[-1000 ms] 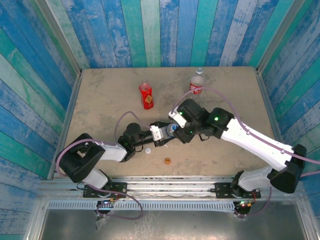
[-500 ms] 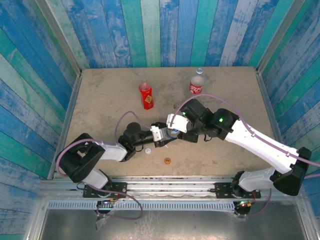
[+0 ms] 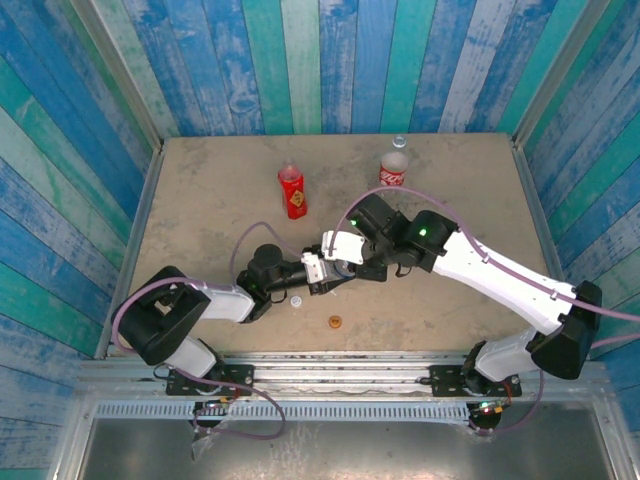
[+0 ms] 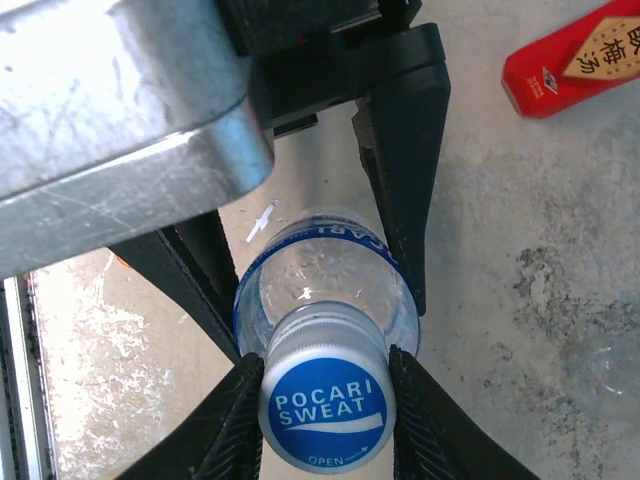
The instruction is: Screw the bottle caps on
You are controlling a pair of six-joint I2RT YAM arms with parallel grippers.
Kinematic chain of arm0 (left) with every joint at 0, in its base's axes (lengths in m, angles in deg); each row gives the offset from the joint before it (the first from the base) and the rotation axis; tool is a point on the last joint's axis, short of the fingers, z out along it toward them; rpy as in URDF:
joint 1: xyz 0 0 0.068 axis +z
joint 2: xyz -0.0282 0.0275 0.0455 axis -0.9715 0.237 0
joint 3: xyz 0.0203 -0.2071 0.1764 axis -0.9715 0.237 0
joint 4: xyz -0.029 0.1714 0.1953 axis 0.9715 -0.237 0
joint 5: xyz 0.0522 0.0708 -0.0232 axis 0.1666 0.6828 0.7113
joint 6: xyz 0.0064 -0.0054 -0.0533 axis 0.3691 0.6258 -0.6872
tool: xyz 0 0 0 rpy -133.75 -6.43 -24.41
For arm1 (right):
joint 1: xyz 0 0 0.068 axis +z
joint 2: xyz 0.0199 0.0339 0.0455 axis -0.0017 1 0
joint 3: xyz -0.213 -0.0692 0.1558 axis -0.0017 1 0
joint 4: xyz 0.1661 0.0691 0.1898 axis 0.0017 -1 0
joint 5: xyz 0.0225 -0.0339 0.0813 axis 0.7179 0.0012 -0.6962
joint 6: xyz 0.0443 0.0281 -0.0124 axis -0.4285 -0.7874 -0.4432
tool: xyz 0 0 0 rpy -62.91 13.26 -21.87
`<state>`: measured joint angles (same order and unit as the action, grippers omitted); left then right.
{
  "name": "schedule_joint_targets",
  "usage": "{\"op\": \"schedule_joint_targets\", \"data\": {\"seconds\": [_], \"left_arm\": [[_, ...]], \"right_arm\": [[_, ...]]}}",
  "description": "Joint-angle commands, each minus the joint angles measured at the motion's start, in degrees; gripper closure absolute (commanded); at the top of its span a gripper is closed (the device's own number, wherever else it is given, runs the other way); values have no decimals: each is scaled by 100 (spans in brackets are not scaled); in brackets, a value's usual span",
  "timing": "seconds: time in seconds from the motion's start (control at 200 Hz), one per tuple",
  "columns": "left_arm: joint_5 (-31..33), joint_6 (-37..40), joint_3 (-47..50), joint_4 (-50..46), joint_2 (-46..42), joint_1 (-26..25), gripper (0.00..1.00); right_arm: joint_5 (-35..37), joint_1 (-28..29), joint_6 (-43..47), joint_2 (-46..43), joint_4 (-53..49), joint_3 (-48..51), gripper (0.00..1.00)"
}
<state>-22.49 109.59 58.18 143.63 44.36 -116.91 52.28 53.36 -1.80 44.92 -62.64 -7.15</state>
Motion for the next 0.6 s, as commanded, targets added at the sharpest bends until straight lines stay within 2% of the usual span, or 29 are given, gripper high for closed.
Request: {"op": "schedule_joint_targets", "data": {"seconds": [0.0, 0.1, 0.18, 0.26, 0.32, 0.4, 0.466, 0.536, 0.596], "left_arm": [[-41, 75, -114, 42, 124, -25, 48], [38, 65, -107, 45, 89, -25, 48], [180, 11, -75, 145, 68, -17, 48], [404, -67, -15, 350, 37, -25, 48], [595, -95, 0, 386, -3, -25, 48], [707, 7, -22, 218, -28, -24, 48], [779, 83, -6, 171, 28, -25, 48], [835, 109, 64, 251, 71, -25, 48], [806, 92, 48, 230, 75, -24, 48]], "right_arm": [[-107, -11, -74, 44, -132, -79, 69], [-232, -2, -438, 57, -131, 8, 74], [-100, -7, -1219, 75, 8, 102, 74], [317, -2, -2596, 90, 278, 239, 77], [567, 6, -3803, 84, 417, 383, 86], [773, 147, -5347, 87, 684, 636, 89], [1018, 339, -6443, 171, 822, 721, 88], [1341, 621, -6728, 320, 812, 635, 88], [1371, 645, -6728, 365, 819, 608, 87]]}}
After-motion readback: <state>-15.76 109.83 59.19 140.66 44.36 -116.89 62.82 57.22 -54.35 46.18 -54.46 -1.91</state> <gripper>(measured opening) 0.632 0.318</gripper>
